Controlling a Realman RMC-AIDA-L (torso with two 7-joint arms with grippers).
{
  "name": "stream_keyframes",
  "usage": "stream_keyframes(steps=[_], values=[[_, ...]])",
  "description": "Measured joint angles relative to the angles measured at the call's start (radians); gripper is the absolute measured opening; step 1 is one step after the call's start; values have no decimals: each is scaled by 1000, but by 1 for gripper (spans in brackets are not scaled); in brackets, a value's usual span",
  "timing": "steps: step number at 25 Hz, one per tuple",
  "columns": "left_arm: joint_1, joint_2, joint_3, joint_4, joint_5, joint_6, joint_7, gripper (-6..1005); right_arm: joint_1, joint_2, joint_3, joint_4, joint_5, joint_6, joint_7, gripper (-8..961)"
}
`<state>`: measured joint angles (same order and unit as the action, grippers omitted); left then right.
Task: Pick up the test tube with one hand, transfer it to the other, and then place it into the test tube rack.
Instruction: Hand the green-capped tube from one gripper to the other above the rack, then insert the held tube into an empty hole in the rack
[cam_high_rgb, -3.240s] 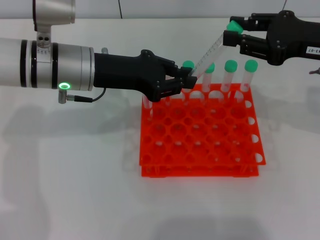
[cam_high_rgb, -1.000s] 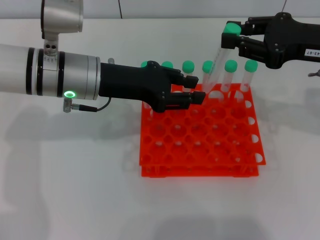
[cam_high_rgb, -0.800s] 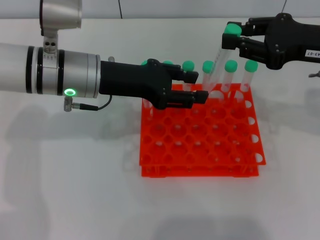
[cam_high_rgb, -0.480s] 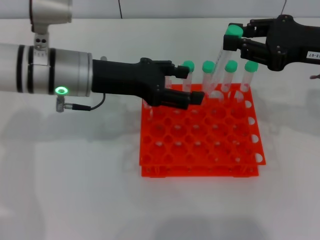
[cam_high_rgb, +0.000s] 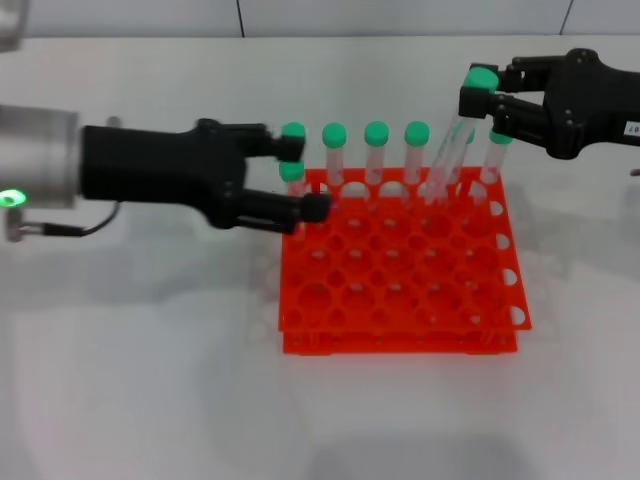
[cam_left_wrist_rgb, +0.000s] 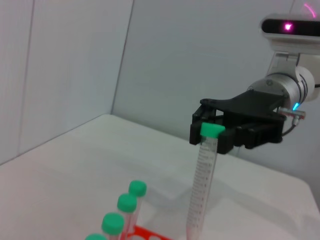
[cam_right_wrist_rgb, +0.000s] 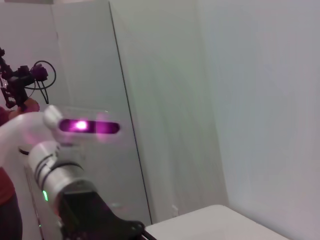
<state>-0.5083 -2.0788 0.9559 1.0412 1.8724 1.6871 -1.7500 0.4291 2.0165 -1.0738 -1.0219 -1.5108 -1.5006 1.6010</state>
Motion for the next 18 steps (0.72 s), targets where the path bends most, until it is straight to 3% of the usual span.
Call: stream_keyframes(steps=[10,18], values=[[176,12,-11,220,7,100,-49,877,-22,2,-25,11,9,7,-1,257],[227,25,-21,268,78,118,-57,876,-20,3,-47,19,19,20,-1,254]])
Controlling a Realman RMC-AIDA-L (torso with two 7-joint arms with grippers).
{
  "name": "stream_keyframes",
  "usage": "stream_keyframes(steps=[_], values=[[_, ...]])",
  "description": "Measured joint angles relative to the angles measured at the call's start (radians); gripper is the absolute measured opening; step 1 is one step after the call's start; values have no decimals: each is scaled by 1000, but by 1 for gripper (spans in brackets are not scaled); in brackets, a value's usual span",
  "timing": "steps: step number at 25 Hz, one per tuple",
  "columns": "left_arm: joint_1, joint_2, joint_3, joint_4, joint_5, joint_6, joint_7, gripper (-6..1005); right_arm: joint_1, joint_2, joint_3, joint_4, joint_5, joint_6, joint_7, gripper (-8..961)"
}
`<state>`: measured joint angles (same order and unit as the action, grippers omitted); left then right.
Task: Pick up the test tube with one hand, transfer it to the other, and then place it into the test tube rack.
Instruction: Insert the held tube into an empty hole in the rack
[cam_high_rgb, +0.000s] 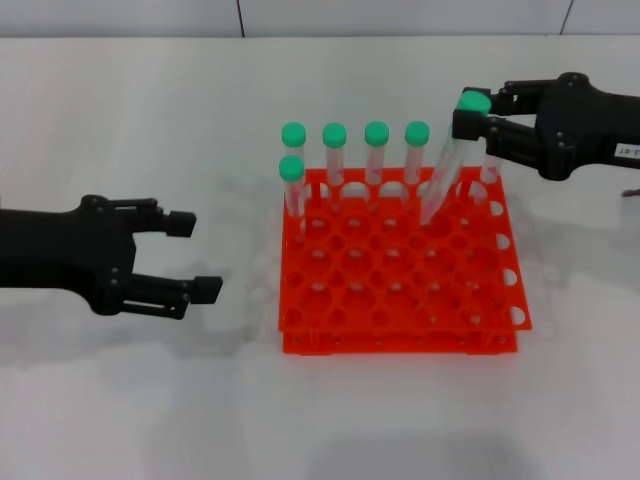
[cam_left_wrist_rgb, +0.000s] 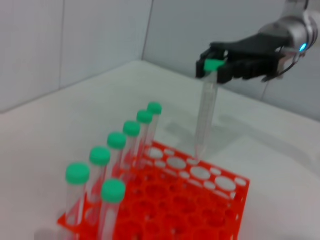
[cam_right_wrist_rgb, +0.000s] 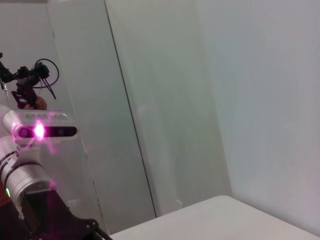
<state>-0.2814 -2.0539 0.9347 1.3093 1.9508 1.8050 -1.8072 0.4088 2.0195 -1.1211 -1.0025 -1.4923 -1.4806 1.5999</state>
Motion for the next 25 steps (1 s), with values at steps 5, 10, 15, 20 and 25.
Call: stream_keyframes(steps=[5,10,15,20,25], values=[[3,-6,-12,-16,34,-4,31,875,30,2,-62,21,20,60,0,252],[-4,-1,-39,-51,53,-8,68,874,57,2,-115,29,34,124,-2,251],[-7,0,-61,-69,52,-3,90,872,64,4,-164,31,65,170,-35,249],[-7,0,-63,-71,52,-1,96,868,62,4,-212,32,106,214,-69,247],[-9,-1,-60,-88,53,-1,106,868,67,4,-272,34,149,255,-98,245]])
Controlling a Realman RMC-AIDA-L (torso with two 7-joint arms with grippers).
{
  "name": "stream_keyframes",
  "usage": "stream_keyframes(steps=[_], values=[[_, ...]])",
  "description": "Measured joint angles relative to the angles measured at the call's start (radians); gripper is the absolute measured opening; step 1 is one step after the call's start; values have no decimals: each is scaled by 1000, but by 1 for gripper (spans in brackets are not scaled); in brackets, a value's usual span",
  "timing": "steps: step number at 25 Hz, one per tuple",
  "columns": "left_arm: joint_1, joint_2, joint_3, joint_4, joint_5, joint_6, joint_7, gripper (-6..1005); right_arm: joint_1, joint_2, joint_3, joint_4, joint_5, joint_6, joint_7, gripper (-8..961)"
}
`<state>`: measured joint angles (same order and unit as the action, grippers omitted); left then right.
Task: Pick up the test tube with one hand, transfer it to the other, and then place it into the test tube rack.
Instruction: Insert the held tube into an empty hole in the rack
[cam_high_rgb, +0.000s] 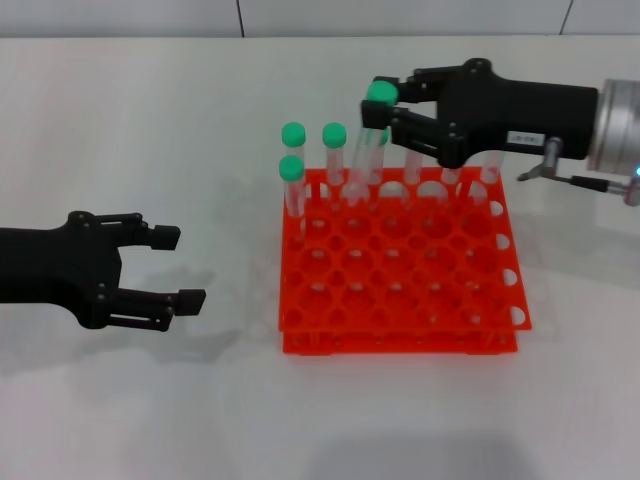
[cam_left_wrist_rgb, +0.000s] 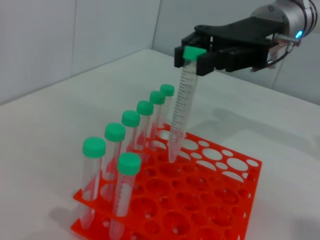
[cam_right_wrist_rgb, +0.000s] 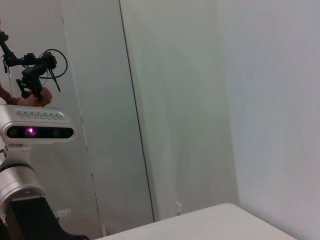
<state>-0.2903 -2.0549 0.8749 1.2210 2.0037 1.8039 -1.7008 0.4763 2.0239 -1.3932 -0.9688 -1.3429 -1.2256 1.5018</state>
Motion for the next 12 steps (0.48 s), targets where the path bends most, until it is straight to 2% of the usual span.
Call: stream_keyframes(steps=[5,12], values=[[-7,1,-2,-36,1,0,19,868,14,0,-52,7,14,53,-7,244],[-11,0,2,-37,2,1,21,867,52,-3,-74,34,15,64,8,241]])
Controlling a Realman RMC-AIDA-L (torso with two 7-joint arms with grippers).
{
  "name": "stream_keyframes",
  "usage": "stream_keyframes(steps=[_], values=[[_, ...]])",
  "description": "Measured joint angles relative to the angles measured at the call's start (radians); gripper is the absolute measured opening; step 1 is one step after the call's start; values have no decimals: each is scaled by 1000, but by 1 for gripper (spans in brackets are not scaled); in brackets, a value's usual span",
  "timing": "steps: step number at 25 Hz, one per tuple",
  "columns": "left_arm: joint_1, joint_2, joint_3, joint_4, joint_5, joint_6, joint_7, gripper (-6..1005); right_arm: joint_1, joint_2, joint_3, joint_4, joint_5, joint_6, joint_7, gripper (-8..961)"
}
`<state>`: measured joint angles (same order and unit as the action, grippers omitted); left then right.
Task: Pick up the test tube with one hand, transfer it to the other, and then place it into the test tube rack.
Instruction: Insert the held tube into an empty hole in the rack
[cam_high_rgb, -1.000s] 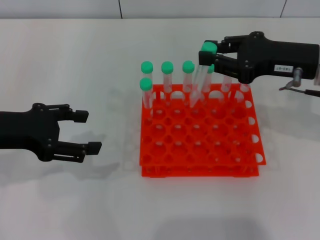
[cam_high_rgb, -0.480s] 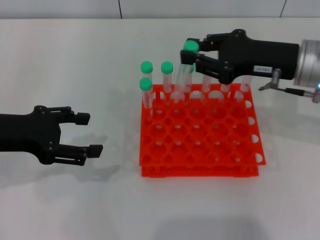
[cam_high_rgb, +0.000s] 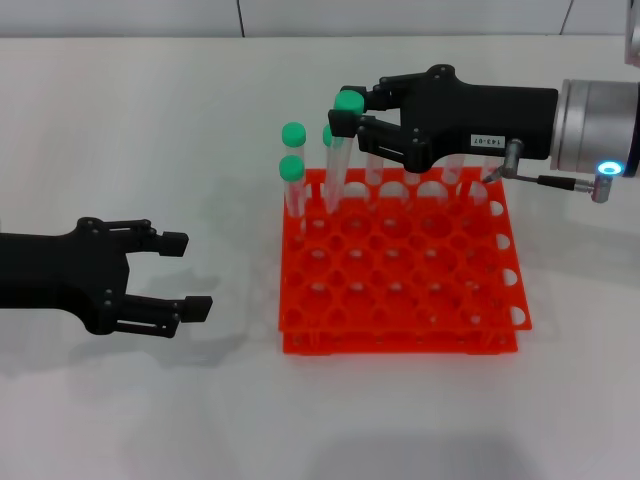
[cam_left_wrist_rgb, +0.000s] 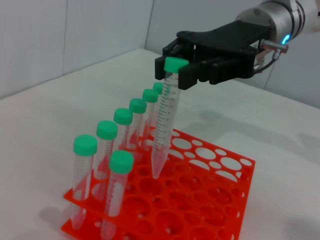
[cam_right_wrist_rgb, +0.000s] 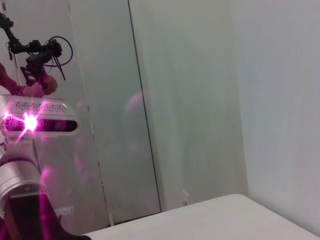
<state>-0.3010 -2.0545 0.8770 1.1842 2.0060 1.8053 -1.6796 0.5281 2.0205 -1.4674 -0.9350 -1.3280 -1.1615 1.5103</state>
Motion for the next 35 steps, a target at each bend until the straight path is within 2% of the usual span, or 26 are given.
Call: stream_keyframes(steps=[19,35], values=[[-6,-7,2,0,0,0,0,867,30,-6,7,4,-39,12,50,235],[-24,-20,2,0,-4,2,-6,866,33,2,1,27,-32,52,12,229]])
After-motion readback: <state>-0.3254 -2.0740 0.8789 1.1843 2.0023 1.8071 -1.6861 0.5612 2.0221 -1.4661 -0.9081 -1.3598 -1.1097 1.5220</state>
